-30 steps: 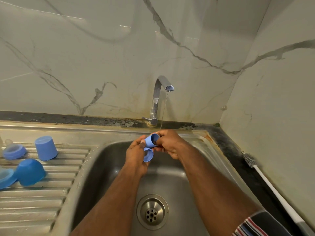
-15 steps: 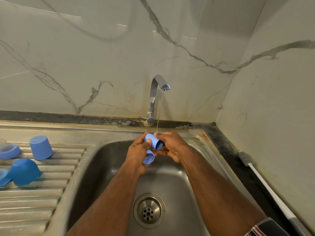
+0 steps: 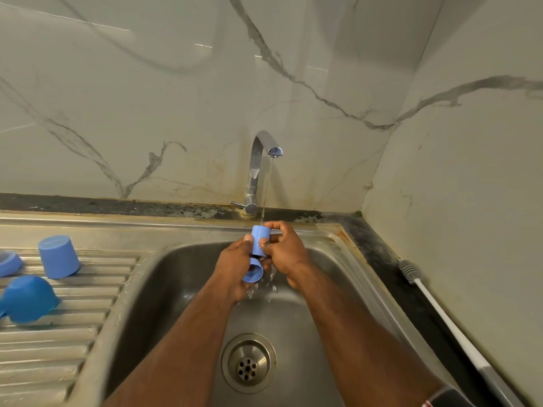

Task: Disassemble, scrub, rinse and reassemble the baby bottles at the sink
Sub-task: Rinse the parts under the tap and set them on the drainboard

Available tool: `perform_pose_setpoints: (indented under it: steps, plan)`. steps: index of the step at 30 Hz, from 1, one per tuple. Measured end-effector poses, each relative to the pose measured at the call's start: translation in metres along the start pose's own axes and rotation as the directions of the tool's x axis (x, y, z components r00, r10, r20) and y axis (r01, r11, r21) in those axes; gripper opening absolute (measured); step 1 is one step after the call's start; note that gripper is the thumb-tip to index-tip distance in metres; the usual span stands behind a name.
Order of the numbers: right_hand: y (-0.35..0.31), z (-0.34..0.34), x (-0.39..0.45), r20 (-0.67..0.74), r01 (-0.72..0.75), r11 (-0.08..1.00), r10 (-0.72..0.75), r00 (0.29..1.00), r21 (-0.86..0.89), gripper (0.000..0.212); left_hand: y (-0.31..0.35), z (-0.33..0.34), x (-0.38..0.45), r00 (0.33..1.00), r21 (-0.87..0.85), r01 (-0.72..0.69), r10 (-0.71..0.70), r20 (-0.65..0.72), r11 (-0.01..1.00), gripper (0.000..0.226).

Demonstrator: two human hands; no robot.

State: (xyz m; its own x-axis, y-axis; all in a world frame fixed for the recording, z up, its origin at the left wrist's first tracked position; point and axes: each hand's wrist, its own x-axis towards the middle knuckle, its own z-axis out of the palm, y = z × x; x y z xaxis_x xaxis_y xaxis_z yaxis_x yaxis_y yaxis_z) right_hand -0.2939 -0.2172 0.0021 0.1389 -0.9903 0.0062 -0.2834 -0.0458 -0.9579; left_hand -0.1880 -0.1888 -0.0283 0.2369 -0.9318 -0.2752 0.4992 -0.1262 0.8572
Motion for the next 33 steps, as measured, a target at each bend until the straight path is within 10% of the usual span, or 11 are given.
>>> perform_pose_setpoints:
  steps: [10, 15, 21, 33]
  plan:
    - [-0.009, 0.015, 0.000, 0.021, 0.145, 0.970, -0.144, 0.989, -0.194, 0.039, 0.003, -0.012, 0.002, 0.998, -0.080, 0.035, -0.038, -0.045, 0.996, 0.029]
    - [-0.017, 0.009, 0.006, -0.051, -0.043, 0.979, 0.034, 0.998, -0.200, 0.027, 0.011, -0.015, 0.000, 0.992, 0.051, -0.115, 0.117, -0.037, 0.992, 0.032]
    - [-0.004, -0.005, 0.011, 0.038, -0.121, 0.970, 0.116, 0.993, 0.210, 0.046, 0.014, -0.013, -0.003, 0.981, 0.117, -0.192, 0.194, -0.007, 0.974, 0.037]
    - [-0.004, -0.002, -0.006, -0.128, 0.195, 0.974, -0.209, 0.970, -0.112, 0.042, 0.017, -0.015, 0.002, 0.986, -0.132, 0.111, -0.126, -0.110, 0.985, 0.005]
